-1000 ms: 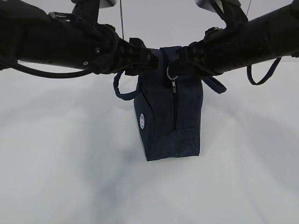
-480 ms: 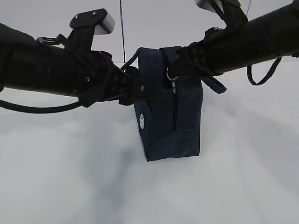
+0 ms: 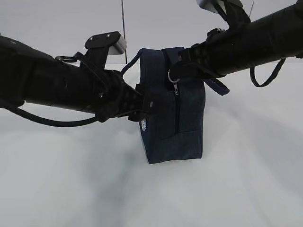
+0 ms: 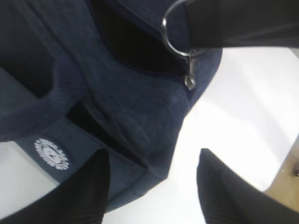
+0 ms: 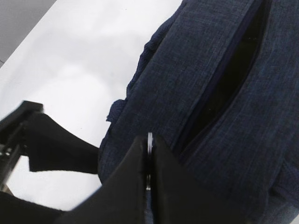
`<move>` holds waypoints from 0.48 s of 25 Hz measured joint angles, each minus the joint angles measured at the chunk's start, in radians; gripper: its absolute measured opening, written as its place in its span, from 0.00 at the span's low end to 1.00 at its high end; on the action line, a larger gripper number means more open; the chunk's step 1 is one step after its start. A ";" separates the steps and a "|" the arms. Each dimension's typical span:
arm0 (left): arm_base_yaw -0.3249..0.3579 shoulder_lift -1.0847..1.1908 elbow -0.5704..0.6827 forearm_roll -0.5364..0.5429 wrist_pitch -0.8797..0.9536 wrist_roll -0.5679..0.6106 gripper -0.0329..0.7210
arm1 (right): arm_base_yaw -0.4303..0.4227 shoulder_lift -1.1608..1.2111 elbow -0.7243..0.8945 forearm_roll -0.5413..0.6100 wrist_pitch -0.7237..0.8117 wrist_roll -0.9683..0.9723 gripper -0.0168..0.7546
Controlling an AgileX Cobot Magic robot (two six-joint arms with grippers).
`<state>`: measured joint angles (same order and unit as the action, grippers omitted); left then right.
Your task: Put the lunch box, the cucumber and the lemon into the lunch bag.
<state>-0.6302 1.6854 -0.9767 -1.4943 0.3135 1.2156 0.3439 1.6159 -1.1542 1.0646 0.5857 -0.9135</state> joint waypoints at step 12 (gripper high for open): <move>-0.001 0.038 0.000 -0.139 0.017 0.100 0.04 | 0.000 0.000 0.000 0.000 0.006 0.000 0.02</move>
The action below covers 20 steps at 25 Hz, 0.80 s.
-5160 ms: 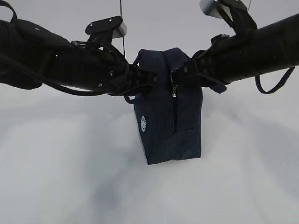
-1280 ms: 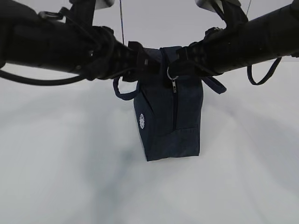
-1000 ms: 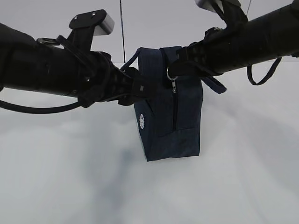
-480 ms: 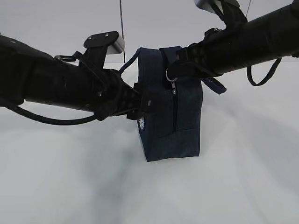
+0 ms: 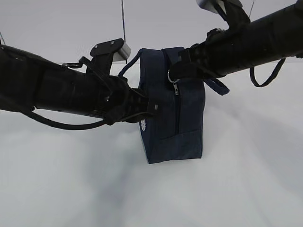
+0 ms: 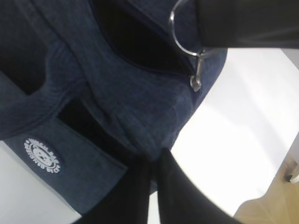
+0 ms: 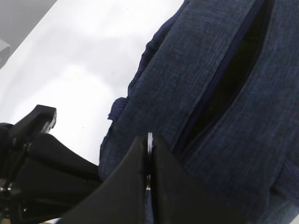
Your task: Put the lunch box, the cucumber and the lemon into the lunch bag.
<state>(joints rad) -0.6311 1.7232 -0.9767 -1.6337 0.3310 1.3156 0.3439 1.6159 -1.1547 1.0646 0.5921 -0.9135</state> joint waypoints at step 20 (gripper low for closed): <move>0.000 0.000 0.000 -0.002 -0.010 0.001 0.03 | 0.000 0.011 -0.077 -0.006 -0.104 0.002 0.02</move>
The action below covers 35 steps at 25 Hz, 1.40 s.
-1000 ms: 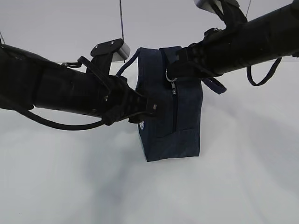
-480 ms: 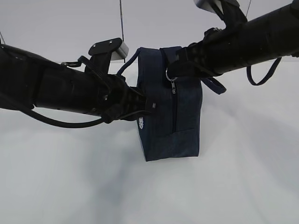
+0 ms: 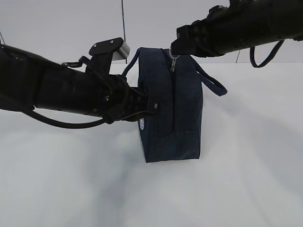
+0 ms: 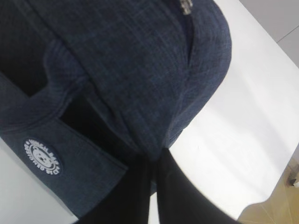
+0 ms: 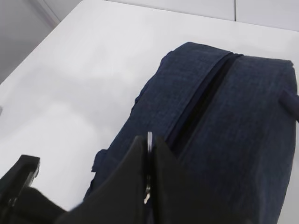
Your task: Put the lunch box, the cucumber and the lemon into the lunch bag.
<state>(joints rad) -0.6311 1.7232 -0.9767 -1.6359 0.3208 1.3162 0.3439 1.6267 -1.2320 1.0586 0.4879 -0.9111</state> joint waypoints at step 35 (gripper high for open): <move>0.000 0.000 0.000 0.065 -0.198 0.002 0.03 | -0.133 0.251 -0.272 0.014 0.022 0.035 0.02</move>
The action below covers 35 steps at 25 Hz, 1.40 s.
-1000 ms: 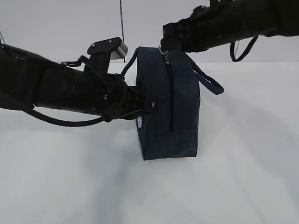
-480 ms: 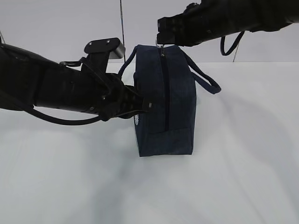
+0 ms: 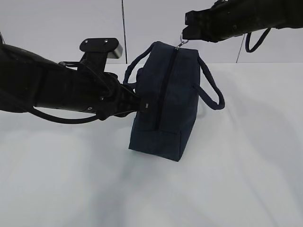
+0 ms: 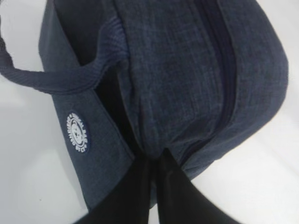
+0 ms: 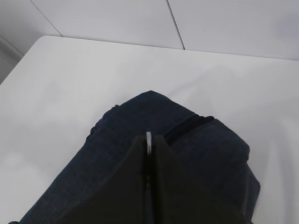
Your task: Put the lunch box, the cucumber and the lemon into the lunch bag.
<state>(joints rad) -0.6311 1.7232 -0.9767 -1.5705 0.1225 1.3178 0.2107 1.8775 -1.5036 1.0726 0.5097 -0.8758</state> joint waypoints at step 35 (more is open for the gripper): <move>-0.005 0.001 0.000 0.060 -0.367 0.003 0.03 | -0.119 0.237 -0.229 0.015 0.081 0.253 0.02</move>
<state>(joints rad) -0.6357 1.7238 -0.9767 -1.5102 -0.2444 1.3204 0.0919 2.1141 -1.7321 1.0872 0.5906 -0.6229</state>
